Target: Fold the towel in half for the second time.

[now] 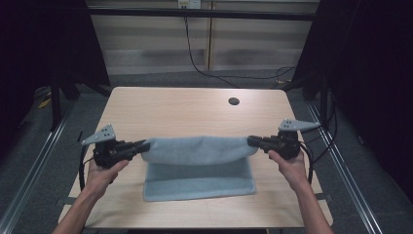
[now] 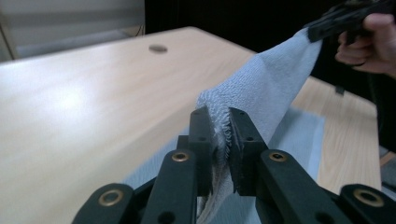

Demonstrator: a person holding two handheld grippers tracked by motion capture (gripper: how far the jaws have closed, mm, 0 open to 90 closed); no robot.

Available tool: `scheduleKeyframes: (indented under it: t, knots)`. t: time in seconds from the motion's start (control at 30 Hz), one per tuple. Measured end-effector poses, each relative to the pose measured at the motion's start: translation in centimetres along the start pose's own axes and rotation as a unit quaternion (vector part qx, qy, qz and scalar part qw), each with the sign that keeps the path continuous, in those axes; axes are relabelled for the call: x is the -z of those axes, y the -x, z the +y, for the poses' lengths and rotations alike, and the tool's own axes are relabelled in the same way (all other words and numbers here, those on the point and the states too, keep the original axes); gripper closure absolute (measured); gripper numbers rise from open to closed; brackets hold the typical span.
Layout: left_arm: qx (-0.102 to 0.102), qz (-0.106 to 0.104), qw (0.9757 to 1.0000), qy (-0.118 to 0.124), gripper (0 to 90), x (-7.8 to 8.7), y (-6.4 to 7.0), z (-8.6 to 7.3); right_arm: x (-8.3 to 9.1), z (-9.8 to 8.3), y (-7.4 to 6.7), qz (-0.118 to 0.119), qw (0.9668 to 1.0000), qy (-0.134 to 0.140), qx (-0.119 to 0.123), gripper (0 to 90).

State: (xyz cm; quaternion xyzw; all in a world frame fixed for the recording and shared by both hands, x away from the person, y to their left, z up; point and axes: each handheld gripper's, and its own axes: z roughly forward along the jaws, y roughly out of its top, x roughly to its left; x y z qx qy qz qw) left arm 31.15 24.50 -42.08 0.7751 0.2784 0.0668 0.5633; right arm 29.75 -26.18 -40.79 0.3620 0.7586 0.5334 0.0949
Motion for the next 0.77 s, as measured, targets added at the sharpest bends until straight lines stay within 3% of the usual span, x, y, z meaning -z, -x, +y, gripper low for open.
scheduleKeyframes:
  t: [0.13, 0.2, 0.27, 0.3, 0.37, 0.43, 0.5, 0.6, 0.77]
  knots:
    - [0.003, -0.016, 0.9994, -0.030, 77.9, 0.1, 1.4, -2.6, 0.1, -3.0, -1.4, 0.008, 0.9996, -0.028, -0.003, 83.2]
    - [0.014, -0.022, 0.9985, -0.049, 75.0, 0.5, 2.0, -3.8, 0.3, -4.5, -1.9, 0.007, 0.9991, -0.042, -0.007, 81.3]
    - [0.015, -0.022, 0.9983, -0.052, 69.6, 1.0, 2.4, -4.6, 0.5, -6.0, -2.4, 0.011, 0.9984, -0.055, -0.008, 76.9]
    - [0.028, -0.023, 0.9985, -0.041, 63.5, 1.6, 2.4, -4.8, 0.8, -6.5, -2.7, 0.007, 0.9984, -0.055, -0.011, 73.3]
    - [0.036, -0.010, 0.9991, -0.022, 53.1, 2.1, 2.2, -4.9, 1.7, -7.2, -3.2, 0.004, 0.9989, -0.042, -0.018, 70.6]
    - [0.054, 0.004, 0.9985, -0.011, 49.6, 2.4, 1.5, -4.9, 2.6, -7.5, -3.2, -0.006, 0.9994, -0.022, -0.025, 68.1]
    - [0.055, 0.024, 0.9981, -0.016, 45.5, 2.3, 1.1, -5.2, 3.1, -7.6, -3.0, -0.016, 0.9994, -0.009, -0.030, 66.9]
    - [0.053, 0.056, 0.9962, -0.041, 39.7, 1.9, 0.4, -5.8, 3.1, -7.9, -2.6, -0.036, 0.9987, -0.009, -0.035, 64.0]
    - [0.042, 0.071, 0.9956, -0.044, 33.1, 2.2, 0.4, -6.4, 3.1, -8.0, -2.4, -0.054, 0.9975, -0.006, -0.044, 56.0]
